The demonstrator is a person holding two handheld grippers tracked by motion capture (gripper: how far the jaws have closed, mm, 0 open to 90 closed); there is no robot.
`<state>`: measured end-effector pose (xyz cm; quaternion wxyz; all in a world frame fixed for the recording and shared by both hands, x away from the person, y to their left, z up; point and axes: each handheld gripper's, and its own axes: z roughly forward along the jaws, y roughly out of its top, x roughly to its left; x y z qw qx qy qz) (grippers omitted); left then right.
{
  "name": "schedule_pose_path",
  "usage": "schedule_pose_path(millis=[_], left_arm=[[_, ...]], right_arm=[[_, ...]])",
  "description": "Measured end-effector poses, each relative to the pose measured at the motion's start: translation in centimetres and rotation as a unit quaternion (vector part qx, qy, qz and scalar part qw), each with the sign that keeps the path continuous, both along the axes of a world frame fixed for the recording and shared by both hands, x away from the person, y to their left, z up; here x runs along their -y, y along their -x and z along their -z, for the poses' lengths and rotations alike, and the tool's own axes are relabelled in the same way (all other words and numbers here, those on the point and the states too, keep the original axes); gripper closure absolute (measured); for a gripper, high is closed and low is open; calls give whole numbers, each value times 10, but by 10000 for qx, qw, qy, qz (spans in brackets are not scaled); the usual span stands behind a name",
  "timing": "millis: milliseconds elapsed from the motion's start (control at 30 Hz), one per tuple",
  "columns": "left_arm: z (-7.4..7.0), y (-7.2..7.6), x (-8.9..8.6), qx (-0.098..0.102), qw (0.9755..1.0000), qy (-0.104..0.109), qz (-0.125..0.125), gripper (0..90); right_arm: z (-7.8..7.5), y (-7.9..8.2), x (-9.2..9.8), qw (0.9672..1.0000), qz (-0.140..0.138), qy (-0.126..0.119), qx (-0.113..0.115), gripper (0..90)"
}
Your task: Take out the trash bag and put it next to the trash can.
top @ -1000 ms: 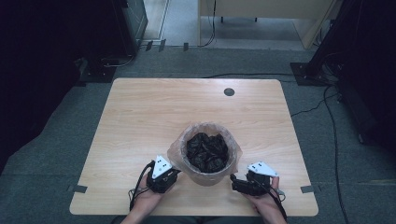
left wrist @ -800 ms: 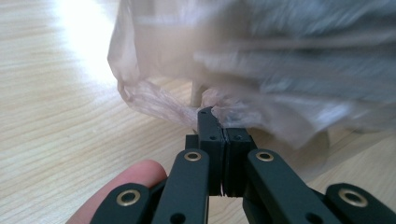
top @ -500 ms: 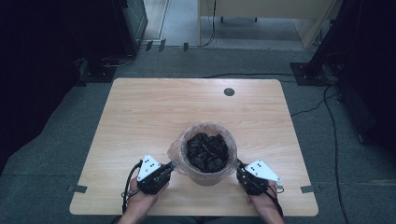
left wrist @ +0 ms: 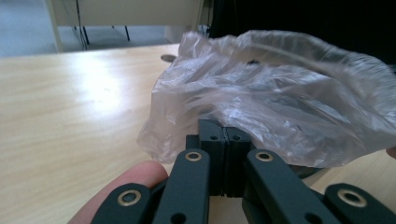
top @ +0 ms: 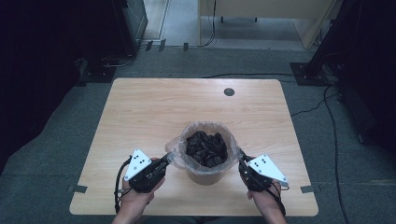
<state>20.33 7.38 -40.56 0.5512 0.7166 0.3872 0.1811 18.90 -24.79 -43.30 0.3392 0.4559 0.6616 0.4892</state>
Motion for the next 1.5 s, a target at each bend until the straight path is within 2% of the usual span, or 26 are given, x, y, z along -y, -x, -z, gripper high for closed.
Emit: schedule_pose_path(millis=[167, 267, 433, 500, 600, 667, 700, 767, 833, 933, 1033, 1167, 1300, 1367, 1467, 1500], left_arm=[[-21, -6, 7, 293, 9994, -161, 22, 900], [-35, -12, 16, 457, 9987, -193, 81, 900], [-66, -27, 43, 654, 9974, -62, 312, 900], [-80, -28, 55, 751, 9958, 65, 519, 900], [-96, -20, 72, 1105, 9907, 53, 787, 899], [-98, -16, 77, 1237, 9889, -27, 817, 894], [-96, -16, 77, 1207, 9895, -72, 797, 892], [-84, -22, 73, 980, 9926, -93, 707, 890], [-71, -29, 68, 729, 9953, -138, 629, 886], [-56, -34, 64, 511, 9969, -220, 563, 876], [-53, -36, 63, 491, 9970, -248, 540, 870], [-58, -37, 65, 577, 9966, -238, 541, 865], [-63, -36, 67, 648, 9961, -239, 551, 861], [-64, -36, 69, 661, 9960, -228, 555, 858], [-64, -36, 71, 650, 9961, -230, 547, 856], [-64, -36, 71, 636, 9962, -240, 548, 854]], right_arm=[[-18, -4, -4, 9994, 23, 139, 308, 900], [-32, -11, -7, 9993, 9, 66, 363, 900], [-63, -30, -27, 9981, -357, 4, 509, 900], [-79, -35, -37, 9964, -549, -38, 641, 900], [-105, -35, -48, 9922, -763, -171, 968, 900], [-114, -31, -51, 9890, -898, -258, 1145, 900], [-115, -29, -52, 9887, -909, -239, 1171, 900], [-107, -26, -50, 9903, -897, -191, 1048, 851], [-92, -27, -46, 9940, -815, -120, 716, 763], [-73, -27, -34, 9965, -750, -176, 318, 647], [-71, -24, -17, 9958, -730, -552, 95, 569], [-79, -16, -5, 9926, -816, -900, 47, 501], [-81, -7, -5, 9891, -1017, -1055, -103, 421], [-78, -5, -9, 9872, -1095, -1142, -216, 314], [-74, -3, -20, 9870, -1090, -1104, -424, 180], [-72, -4, -25, 9870, -1079, -1070, -514, 164]])
